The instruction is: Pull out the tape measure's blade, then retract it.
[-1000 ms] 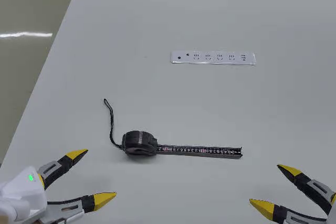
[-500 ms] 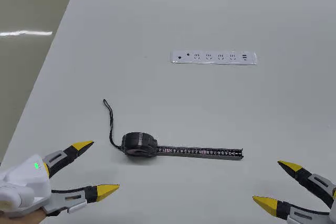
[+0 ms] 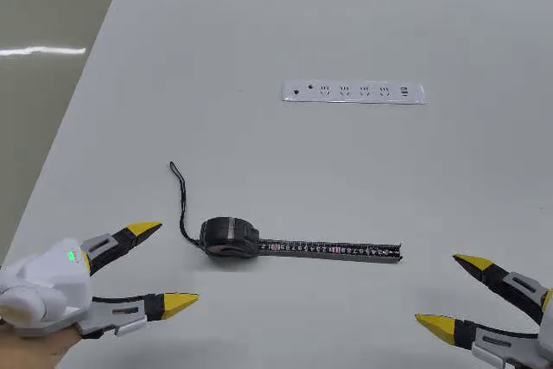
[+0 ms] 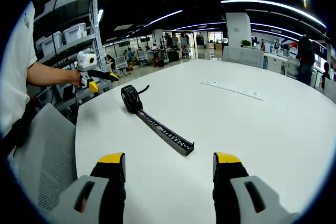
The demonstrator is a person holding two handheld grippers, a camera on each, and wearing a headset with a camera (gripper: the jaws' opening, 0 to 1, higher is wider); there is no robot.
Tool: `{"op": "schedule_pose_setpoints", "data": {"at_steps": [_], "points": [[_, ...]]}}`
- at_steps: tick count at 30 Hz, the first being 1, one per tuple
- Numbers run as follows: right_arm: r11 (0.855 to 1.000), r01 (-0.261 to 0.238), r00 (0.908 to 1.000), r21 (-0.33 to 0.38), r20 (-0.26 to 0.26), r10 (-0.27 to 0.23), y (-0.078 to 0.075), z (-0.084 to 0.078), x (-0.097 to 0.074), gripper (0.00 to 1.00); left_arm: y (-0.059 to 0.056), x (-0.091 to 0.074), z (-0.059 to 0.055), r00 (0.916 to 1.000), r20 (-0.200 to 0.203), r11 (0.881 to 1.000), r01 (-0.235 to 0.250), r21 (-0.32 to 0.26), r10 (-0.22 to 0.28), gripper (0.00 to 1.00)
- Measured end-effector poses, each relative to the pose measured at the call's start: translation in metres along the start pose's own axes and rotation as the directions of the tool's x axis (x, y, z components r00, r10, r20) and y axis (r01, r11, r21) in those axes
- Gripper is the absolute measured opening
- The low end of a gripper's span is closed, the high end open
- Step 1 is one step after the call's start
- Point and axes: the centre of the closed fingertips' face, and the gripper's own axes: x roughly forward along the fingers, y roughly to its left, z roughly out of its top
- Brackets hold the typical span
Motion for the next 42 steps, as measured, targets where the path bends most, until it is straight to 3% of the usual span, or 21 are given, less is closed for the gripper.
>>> {"op": "schedule_pose_setpoints", "data": {"at_steps": [7, 17, 23, 26, 36, 42], "points": [[1.000, -0.004, 1.0000, -0.001, -0.002, 0.004, -0.002, 0.001, 0.005, 0.68, 0.006, 0.009, -0.010, 0.9998, -0.011, 0.999, -0.014, -0.037, 0.014, 0.73], [1.000, -0.012, 0.9999, -0.001, -0.001, 0.012, -0.006, 0.002, 0.015, 0.68, 0.013, 0.020, -0.011, 0.9989, -0.003, 0.996, -0.047, -0.075, 0.047, 0.75], [1.000, -0.018, 0.9998, 0.000, 0.004, 0.018, -0.006, 0.003, 0.021, 0.68, 0.014, 0.026, -0.016, 0.9967, -0.022, 0.991, -0.080, -0.104, 0.078, 0.75], [1.000, -0.017, 0.9996, 0.015, 0.024, 0.016, -0.007, 0.007, 0.023, 0.68, 0.011, 0.027, -0.013, 0.9964, -0.014, 0.989, -0.085, -0.120, 0.084, 0.75], [1.000, -0.023, 0.9993, 0.015, 0.031, 0.022, -0.005, 0.009, 0.031, 0.68, 0.005, 0.037, -0.019, 0.9939, -0.029, 0.982, -0.110, -0.156, 0.107, 0.75], [1.000, -0.024, 0.9992, 0.020, 0.032, 0.024, -0.006, 0.008, 0.033, 0.67, 0.008, 0.040, -0.024, 0.9874, -0.035, 0.968, -0.158, -0.197, 0.154, 0.75]]}}
